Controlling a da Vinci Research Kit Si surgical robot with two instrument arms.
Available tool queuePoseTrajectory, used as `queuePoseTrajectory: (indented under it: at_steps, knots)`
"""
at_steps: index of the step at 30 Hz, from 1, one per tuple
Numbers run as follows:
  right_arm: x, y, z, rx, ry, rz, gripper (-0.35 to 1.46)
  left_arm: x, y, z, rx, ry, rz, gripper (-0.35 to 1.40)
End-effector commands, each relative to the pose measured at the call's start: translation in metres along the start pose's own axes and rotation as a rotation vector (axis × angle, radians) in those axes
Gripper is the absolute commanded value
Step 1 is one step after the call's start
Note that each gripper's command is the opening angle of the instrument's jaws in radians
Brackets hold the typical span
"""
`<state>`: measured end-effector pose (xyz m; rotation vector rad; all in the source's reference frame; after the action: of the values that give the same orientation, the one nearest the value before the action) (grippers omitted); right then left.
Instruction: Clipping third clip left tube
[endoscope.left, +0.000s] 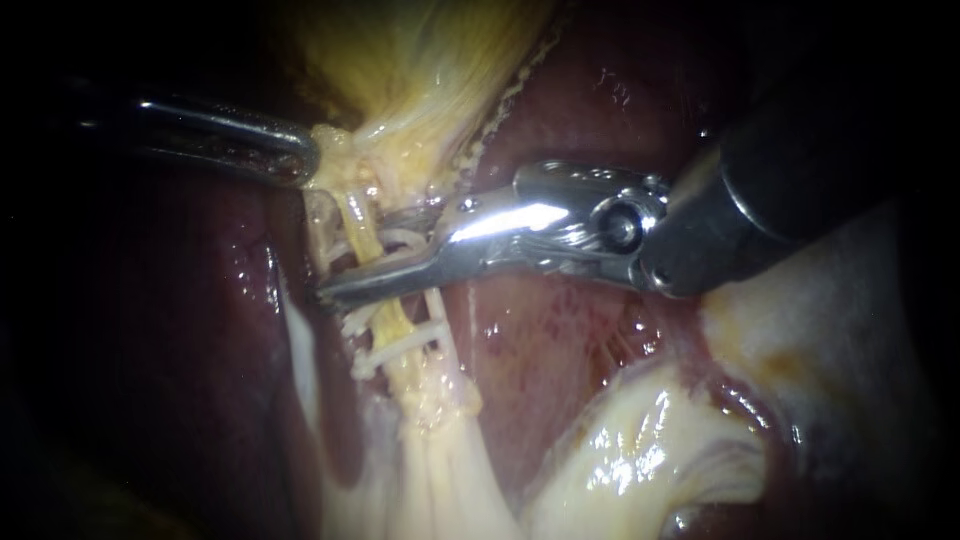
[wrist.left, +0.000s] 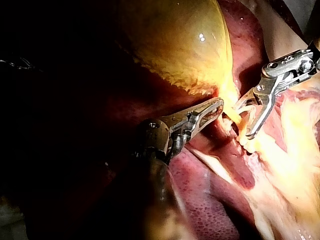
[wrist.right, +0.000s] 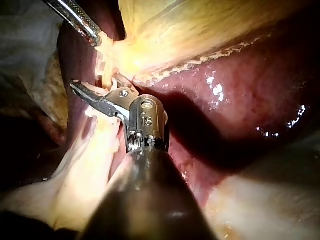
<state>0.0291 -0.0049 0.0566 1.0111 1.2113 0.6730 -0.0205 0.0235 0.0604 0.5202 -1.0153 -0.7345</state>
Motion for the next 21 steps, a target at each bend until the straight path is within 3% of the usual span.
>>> queuePoseTrajectory:
  at_steps: [1,5,9,14,21]
  knots:
    - [0.0003,-0.0003,0.0,0.021,0.011,0.007,0.49,0.0,0.0,0.0,0.0,0.0,0.0,-0.35]
    - [0.0012,-0.0015,0.0004,0.101,0.049,0.027,0.47,0.0,0.0,0.0,0.0,0.0,0.0,-0.35]
    - [0.0019,-0.0022,0.0009,0.13,0.081,0.057,0.45,0.0,0.0,0.0,0.0,0.0,0.0,-0.35]
    - [0.0021,-0.0023,0.0012,0.133,0.09,0.064,0.42,0.0,0.0,-0.0001,0.001,0.0,0.0,-0.35]
    - [0.0031,-0.0023,0.0007,0.099,0.117,0.073,0.24,0.0,0.0,0.0,0.0,0.0,0.0,-0.35]
